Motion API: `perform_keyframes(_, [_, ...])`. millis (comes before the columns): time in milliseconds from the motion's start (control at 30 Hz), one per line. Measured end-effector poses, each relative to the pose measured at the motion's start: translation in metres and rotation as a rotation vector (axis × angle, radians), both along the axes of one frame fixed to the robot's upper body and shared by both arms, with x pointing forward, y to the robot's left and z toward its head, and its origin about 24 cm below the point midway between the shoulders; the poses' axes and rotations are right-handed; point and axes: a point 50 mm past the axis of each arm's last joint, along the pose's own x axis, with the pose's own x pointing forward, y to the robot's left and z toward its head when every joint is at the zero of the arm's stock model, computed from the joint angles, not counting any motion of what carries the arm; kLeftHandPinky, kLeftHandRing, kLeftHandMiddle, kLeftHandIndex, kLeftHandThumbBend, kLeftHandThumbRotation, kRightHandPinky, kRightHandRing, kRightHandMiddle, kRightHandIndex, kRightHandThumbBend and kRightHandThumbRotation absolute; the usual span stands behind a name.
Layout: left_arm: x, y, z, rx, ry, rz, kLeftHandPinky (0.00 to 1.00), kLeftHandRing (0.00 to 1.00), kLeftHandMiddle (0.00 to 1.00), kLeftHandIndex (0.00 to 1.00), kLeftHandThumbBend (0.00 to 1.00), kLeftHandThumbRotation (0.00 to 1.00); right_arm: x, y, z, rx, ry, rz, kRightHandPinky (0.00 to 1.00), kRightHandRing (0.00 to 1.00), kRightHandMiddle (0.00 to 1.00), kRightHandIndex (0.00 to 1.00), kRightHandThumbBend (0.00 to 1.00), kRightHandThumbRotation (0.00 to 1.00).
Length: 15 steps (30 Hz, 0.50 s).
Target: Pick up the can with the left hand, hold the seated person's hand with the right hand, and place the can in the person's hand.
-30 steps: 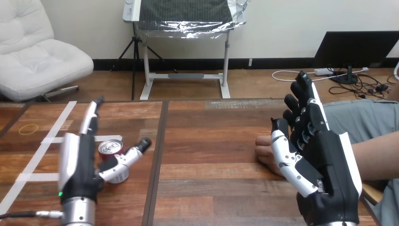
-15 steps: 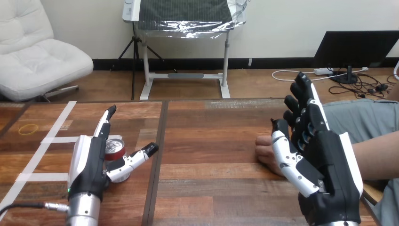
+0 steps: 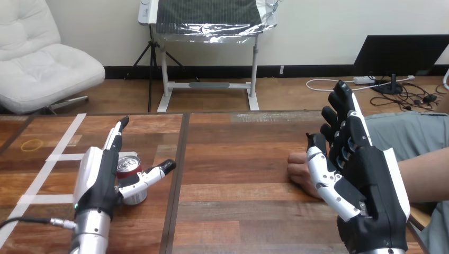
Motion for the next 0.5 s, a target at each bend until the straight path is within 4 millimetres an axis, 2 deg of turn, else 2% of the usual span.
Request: perform_keyframes(500, [0.0054,0.0077,-0.006,0.132,0.005,0.023,0.86,0.92,0.94,0.94,0.92,0.48,-0.0004,-0.0004,0.0033,-0.001,-0.01,0.002,1.0,1.0,1.0,1.0,0.0,0.0])
